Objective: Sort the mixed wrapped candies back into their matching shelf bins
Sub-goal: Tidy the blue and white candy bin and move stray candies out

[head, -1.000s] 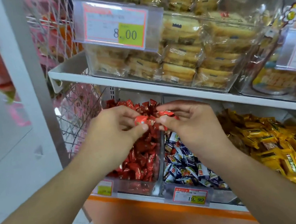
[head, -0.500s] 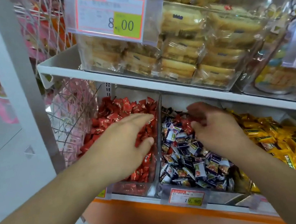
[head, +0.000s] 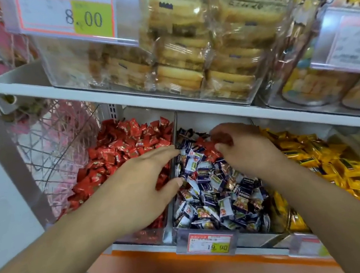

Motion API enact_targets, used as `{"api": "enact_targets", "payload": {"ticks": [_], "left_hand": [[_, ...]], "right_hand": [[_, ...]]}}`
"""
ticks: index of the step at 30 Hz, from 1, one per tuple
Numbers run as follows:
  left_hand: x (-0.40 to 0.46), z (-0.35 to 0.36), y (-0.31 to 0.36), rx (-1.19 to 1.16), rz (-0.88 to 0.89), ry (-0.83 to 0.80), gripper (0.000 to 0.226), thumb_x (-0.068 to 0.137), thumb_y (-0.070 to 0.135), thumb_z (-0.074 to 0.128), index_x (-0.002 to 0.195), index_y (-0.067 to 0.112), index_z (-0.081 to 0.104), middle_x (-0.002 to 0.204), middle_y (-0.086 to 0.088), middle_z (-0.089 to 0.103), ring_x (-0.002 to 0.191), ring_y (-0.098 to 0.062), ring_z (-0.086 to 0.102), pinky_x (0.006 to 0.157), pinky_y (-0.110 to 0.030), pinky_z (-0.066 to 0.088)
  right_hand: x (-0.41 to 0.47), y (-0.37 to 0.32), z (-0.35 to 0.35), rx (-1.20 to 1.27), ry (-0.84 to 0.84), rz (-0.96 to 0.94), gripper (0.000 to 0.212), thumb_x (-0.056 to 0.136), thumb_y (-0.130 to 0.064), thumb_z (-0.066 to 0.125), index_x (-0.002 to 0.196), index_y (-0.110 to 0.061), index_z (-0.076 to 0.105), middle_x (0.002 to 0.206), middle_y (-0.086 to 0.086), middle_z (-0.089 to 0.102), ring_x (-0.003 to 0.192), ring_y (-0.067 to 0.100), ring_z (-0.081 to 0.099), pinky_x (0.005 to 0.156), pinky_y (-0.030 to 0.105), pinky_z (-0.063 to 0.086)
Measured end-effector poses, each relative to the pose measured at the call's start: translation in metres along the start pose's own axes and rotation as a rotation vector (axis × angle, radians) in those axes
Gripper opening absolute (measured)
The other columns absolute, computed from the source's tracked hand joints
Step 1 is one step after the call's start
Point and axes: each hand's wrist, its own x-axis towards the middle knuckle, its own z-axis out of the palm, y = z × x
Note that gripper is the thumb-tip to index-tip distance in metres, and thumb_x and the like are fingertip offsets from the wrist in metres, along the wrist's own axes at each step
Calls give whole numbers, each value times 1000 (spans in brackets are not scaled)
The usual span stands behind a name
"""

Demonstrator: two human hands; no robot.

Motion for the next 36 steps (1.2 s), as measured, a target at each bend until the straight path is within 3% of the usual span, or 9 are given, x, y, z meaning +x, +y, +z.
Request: {"api": "enact_targets", "payload": {"ticks": [3, 8, 12, 16, 20, 23, 28, 32, 36], "left_hand": [[-1, 0, -1, -7, 3, 4, 66, 99, 58, 50, 158, 44, 26, 163, 29, 21, 149, 8, 20, 119, -12, 13], [-1, 2, -6, -25, 11, 18, 65, 97, 58, 52, 157, 45, 29, 161, 32, 24, 147, 12, 21, 117, -10, 14], [1, 2, -7, -25, 10, 16, 65, 97, 58, 52, 157, 44, 30, 161, 31, 25, 147, 12, 22, 116, -8, 14], [0, 2, -5, -14, 10, 18, 65, 97, 59, 51, 157, 43, 30, 162, 30, 25, 148, 10, 22, 115, -8, 13], [-2, 2, -4, -21, 2, 13, 64, 98, 57, 51, 157, 44, 30, 162, 31, 22, 147, 11, 21, 117, -10, 15], [-2, 1, -2, -24, -4, 12, 64, 98, 56, 52, 157, 44, 31, 162, 32, 23, 147, 11, 22, 116, -9, 16], [-1, 0, 1, -33, -25, 2, 62, 98, 55, 54, 155, 45, 34, 160, 34, 24, 143, 11, 29, 112, -6, 18], [-1, -2, 6, -43, -54, -15, 61, 98, 53, 55, 155, 45, 34, 160, 33, 25, 129, 14, 34, 106, -6, 21], [-1, -5, 8, -43, -59, -19, 60, 99, 51, 57, 154, 43, 37, 161, 30, 27, 139, 5, 36, 111, -9, 24]], "right_hand": [[20, -1, 5, -20, -140, 42, 50, 102, -22, 63, 147, -36, 50, 149, -1, 54, 128, 22, 55, 91, 22, 41], [33, 2, 19, -54, -273, 18, 61, 98, -23, 68, 152, -41, 44, 153, -4, 48, 116, 17, 60, 83, 23, 46], [33, 9, 18, -20, -202, 38, 41, 90, -25, 80, 127, -36, 66, 118, -9, 64, 90, 9, 64, 62, 14, 47], [31, 10, 19, 1, -121, 53, 21, 83, -24, 86, 94, -31, 70, 93, -12, 66, 83, 9, 63, 60, 20, 47], [28, 10, 21, 11, -66, 67, 18, 83, -19, 84, 80, -29, 70, 81, -12, 69, 75, 8, 65, 63, 26, 54], [27, 12, 21, 3, -32, 70, 18, 86, -17, 80, 76, -27, 70, 83, -12, 70, 75, 6, 65, 58, 20, 45], [25, 16, 18, 32, 51, 59, 19, 87, -12, 77, 76, -27, 70, 85, -13, 70, 81, 9, 65, 71, 27, 53], [20, 17, 11, 98, 178, 60, 17, 91, -6, 71, 84, -21, 71, 86, -7, 69, 81, 10, 63, 71, 29, 54], [12, 14, 7, 251, 271, 104, 14, 92, -9, 71, 84, -20, 71, 84, -10, 70, 80, 9, 66, 71, 29, 55]]}}
